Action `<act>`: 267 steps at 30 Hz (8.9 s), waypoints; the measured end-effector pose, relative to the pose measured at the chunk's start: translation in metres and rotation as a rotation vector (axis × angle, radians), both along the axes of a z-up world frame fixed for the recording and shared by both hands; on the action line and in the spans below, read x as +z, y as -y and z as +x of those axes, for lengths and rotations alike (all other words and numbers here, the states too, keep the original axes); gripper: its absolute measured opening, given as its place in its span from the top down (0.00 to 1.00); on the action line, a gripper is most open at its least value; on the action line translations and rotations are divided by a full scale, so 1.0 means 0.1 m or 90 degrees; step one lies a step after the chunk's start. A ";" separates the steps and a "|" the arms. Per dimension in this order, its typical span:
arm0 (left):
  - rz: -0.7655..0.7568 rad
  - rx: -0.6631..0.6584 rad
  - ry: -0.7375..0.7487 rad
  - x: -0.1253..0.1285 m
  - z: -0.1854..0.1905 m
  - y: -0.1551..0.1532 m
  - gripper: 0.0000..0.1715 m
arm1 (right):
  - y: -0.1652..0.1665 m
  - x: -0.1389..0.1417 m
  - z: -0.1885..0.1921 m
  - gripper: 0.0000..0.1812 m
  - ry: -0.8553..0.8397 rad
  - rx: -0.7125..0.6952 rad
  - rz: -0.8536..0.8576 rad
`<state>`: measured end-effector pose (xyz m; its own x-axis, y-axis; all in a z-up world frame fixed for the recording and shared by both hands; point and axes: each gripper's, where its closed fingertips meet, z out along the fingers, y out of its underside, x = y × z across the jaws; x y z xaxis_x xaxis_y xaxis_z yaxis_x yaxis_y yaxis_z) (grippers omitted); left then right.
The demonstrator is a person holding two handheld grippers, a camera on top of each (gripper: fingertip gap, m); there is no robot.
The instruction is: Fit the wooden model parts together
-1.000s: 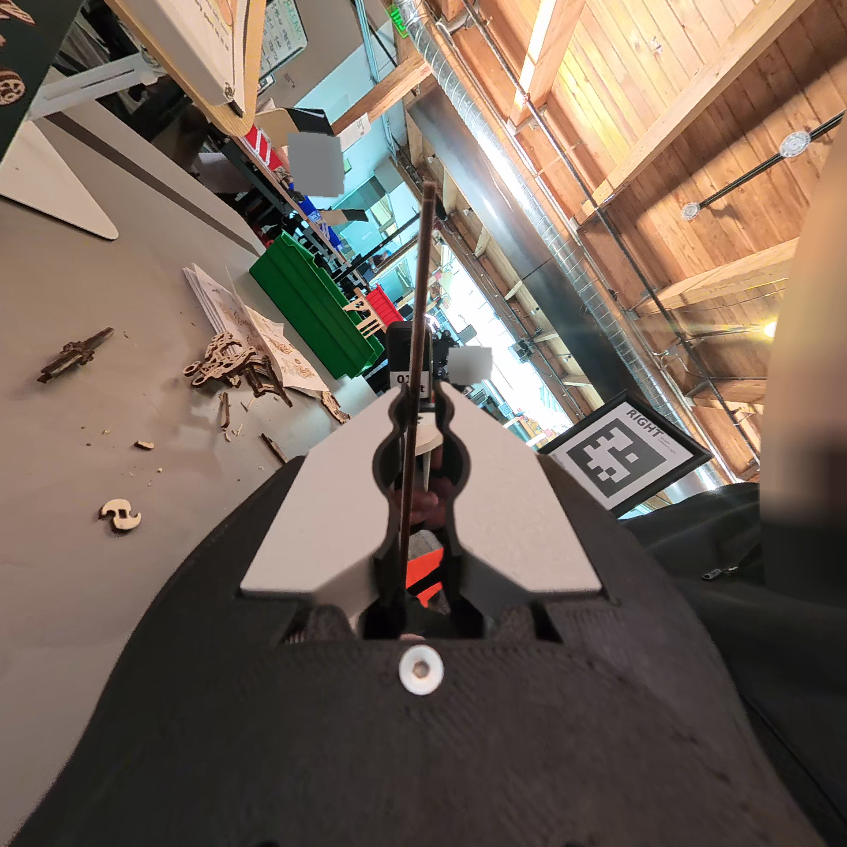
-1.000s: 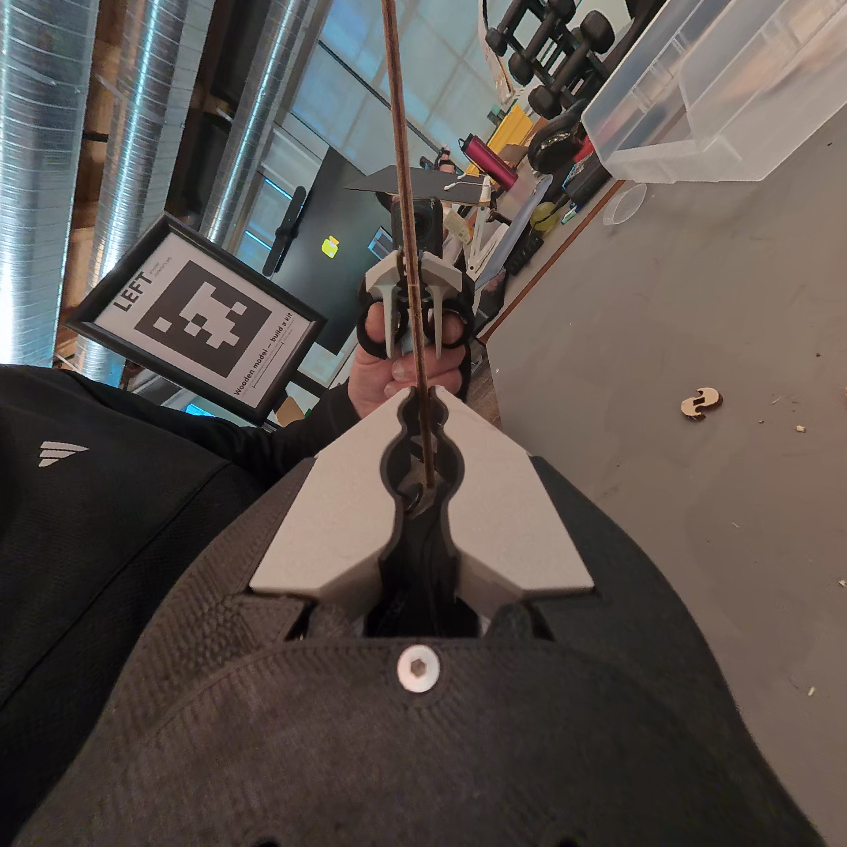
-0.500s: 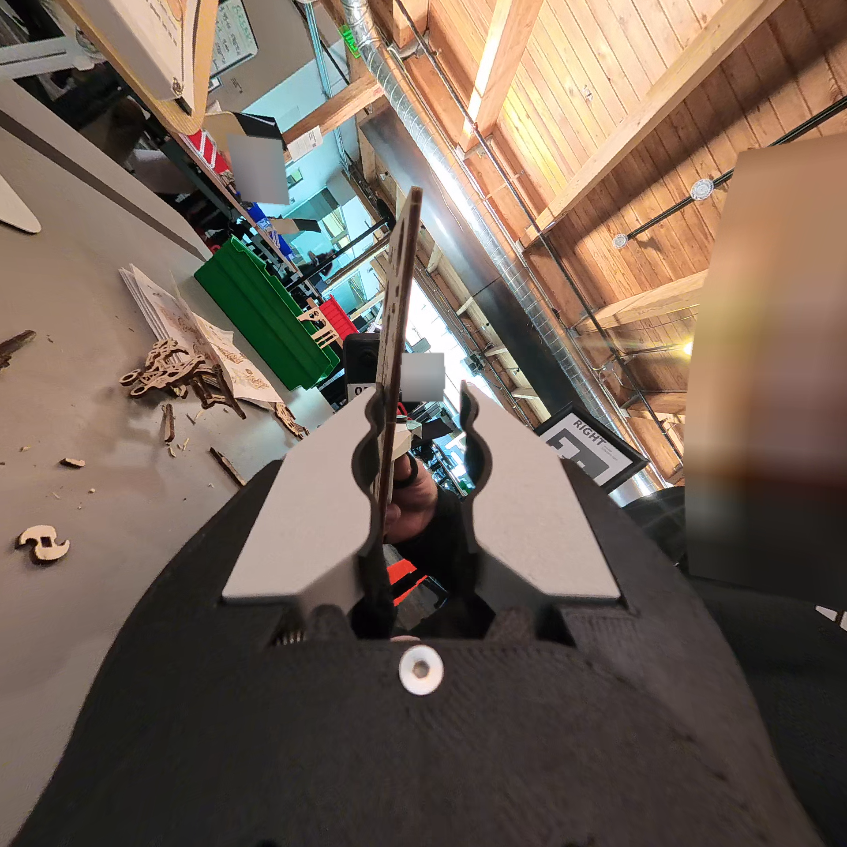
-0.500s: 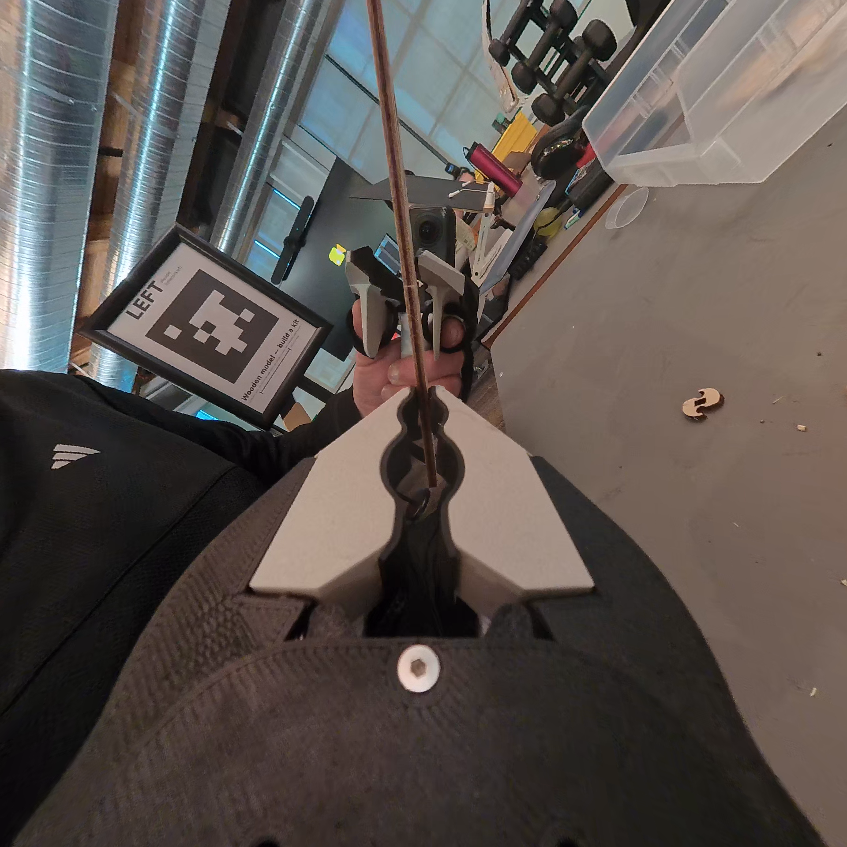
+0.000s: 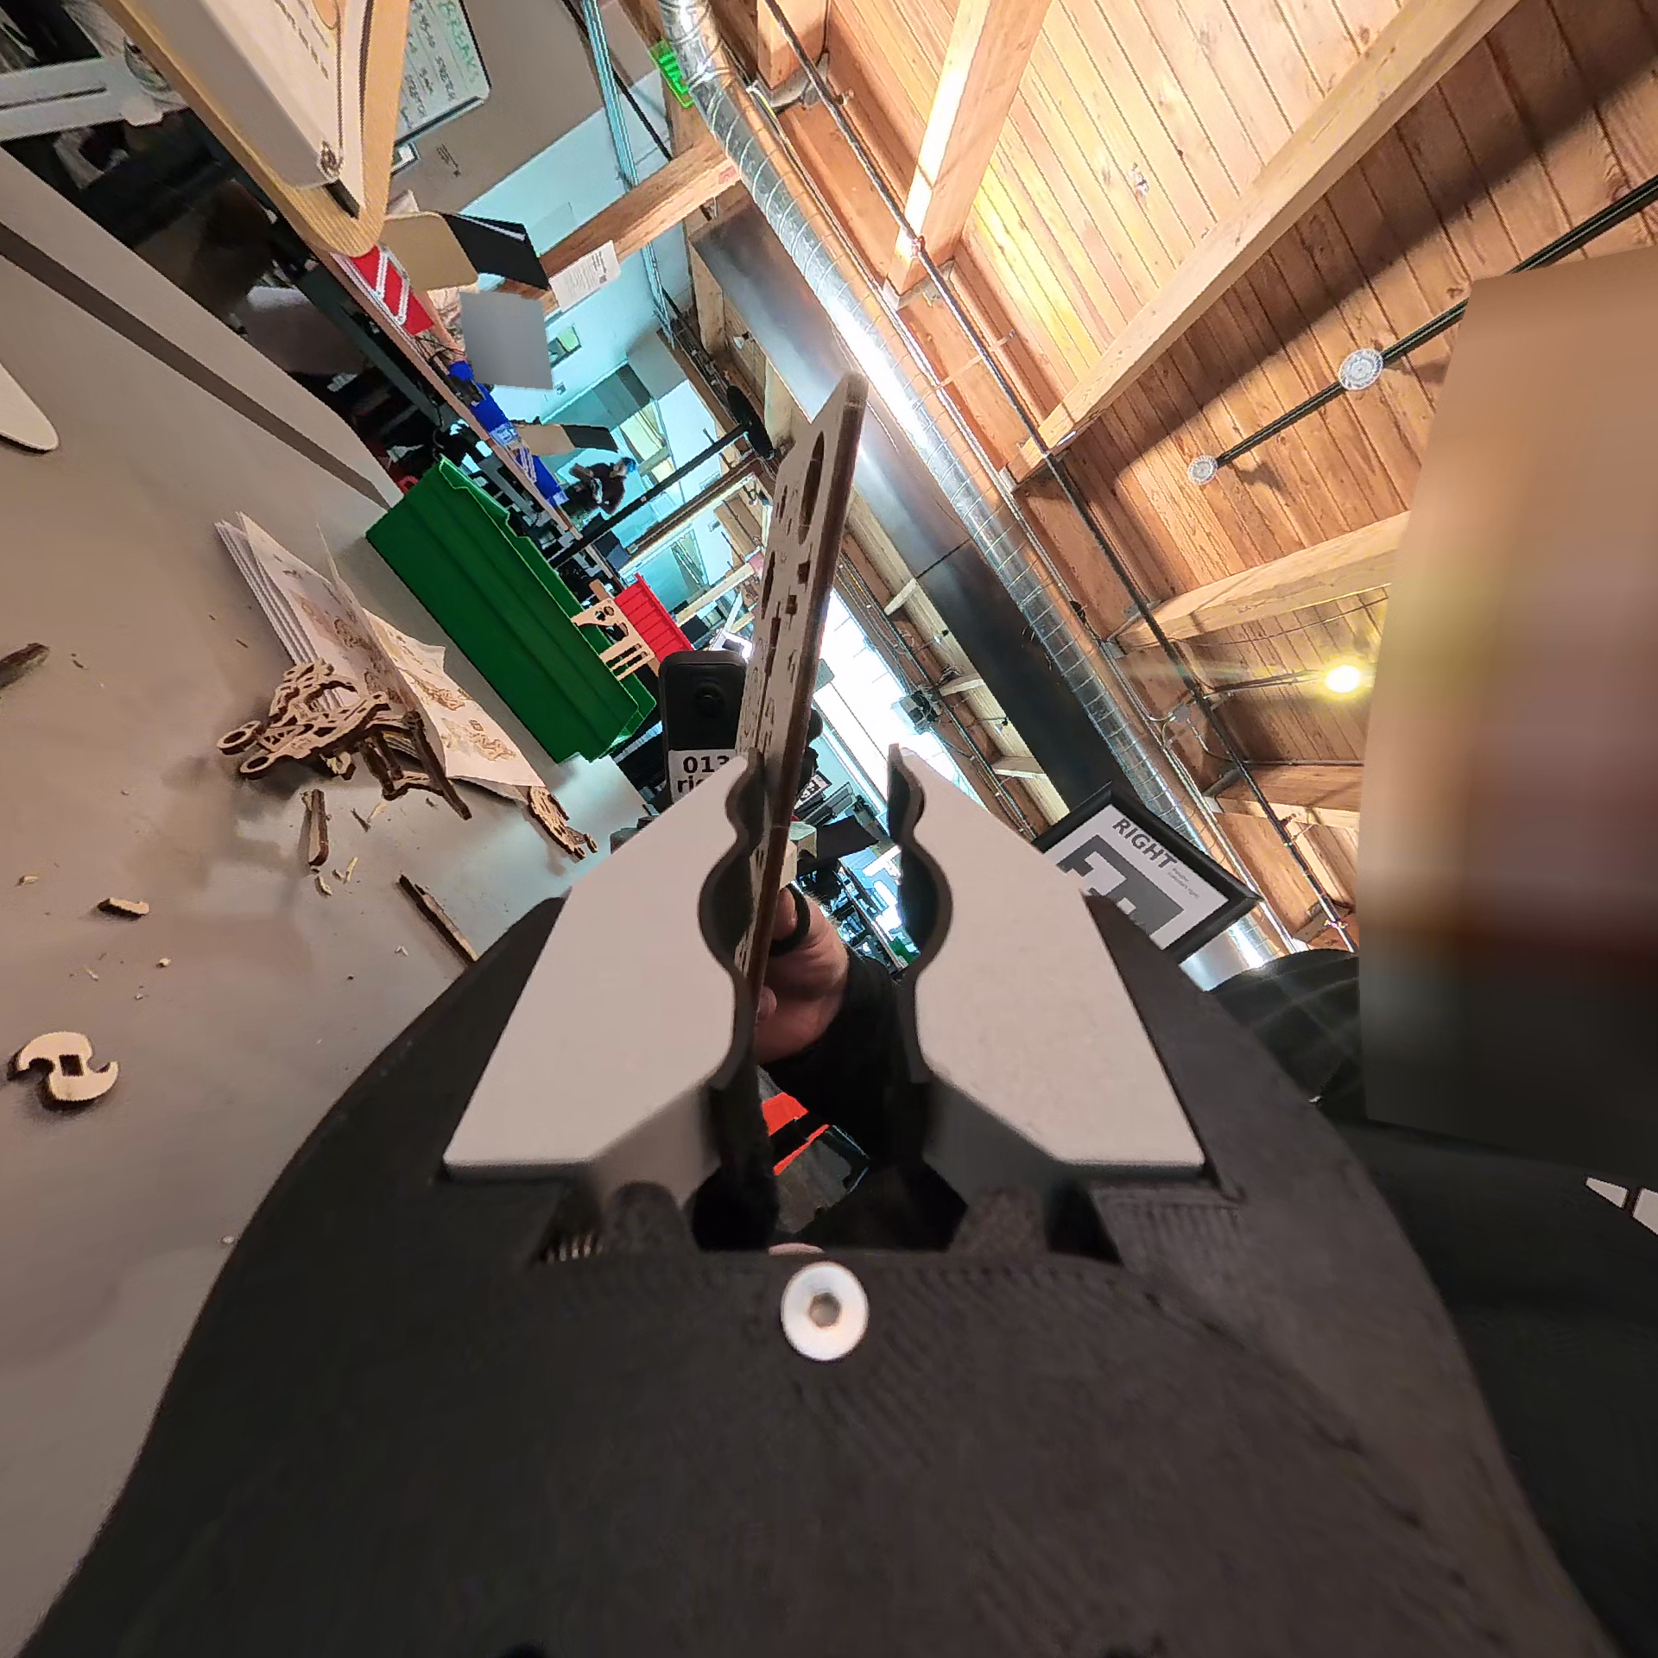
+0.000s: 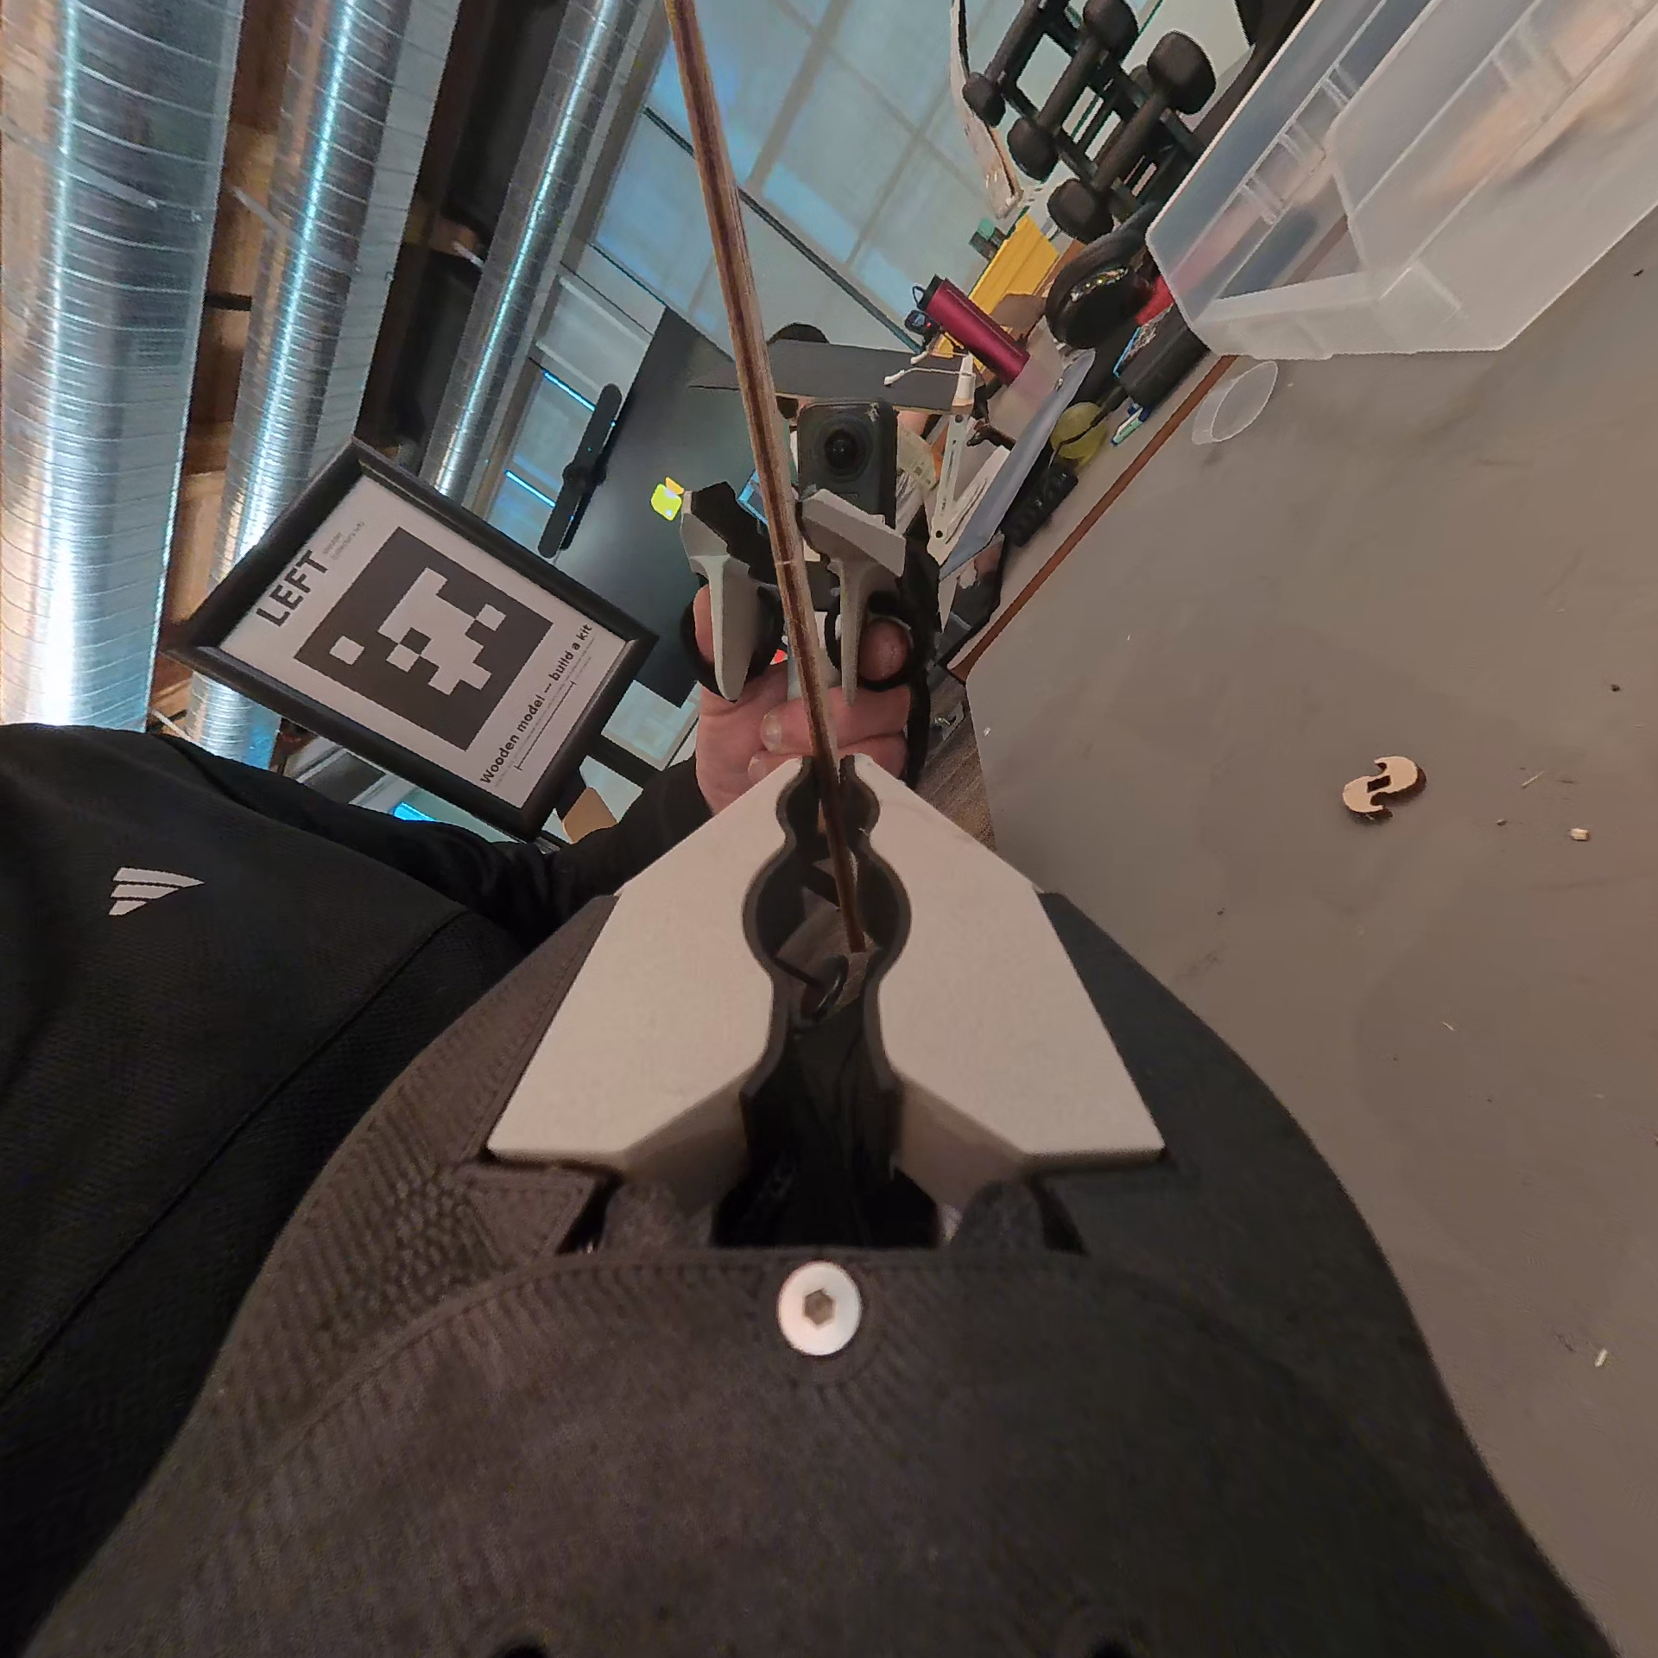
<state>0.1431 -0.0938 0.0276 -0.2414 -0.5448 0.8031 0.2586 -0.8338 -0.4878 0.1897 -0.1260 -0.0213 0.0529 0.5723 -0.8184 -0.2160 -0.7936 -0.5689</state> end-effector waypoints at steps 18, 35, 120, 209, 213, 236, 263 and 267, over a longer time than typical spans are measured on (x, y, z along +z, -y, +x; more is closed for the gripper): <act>0.002 -0.001 -0.005 -0.01 0.00 0.01 0.87 | 0.01 -0.02 -0.01 0.99 -0.002 0.004 -0.004; 0.004 0.002 -0.015 -0.02 0.01 0.01 0.88 | 0.01 -0.03 -0.01 0.99 -0.001 0.006 -0.007; 0.026 -0.049 0.029 0.07 0.17 0.15 0.63 | -0.08 0.02 0.12 0.99 -0.042 -0.026 -0.020; 0.036 -0.042 0.019 0.15 0.18 0.21 0.69 | -0.03 0.15 0.14 0.99 -0.042 -0.015 0.001; 0.056 -0.019 -0.039 0.04 0.19 0.18 0.80 | 0.03 0.15 0.09 1.00 -0.042 0.011 0.002; 0.183 -0.045 -0.249 -0.22 0.45 0.42 0.99 | -0.07 0.37 0.12 0.97 0.089 -0.064 0.171; 0.278 -0.012 -0.371 -0.30 0.57 0.43 0.99 | -0.05 0.27 0.05 0.94 0.158 -0.057 0.187; 0.302 0.008 -0.384 -0.30 0.59 0.43 0.99 | -0.10 0.22 0.05 0.94 0.202 -0.082 0.196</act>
<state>0.2024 -0.1370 -0.0023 0.1724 -0.8637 0.4736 -0.1582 -0.4988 -0.8521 0.1950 -0.1158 0.0005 0.3599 0.7590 -0.5425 -0.0784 -0.5548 -0.8283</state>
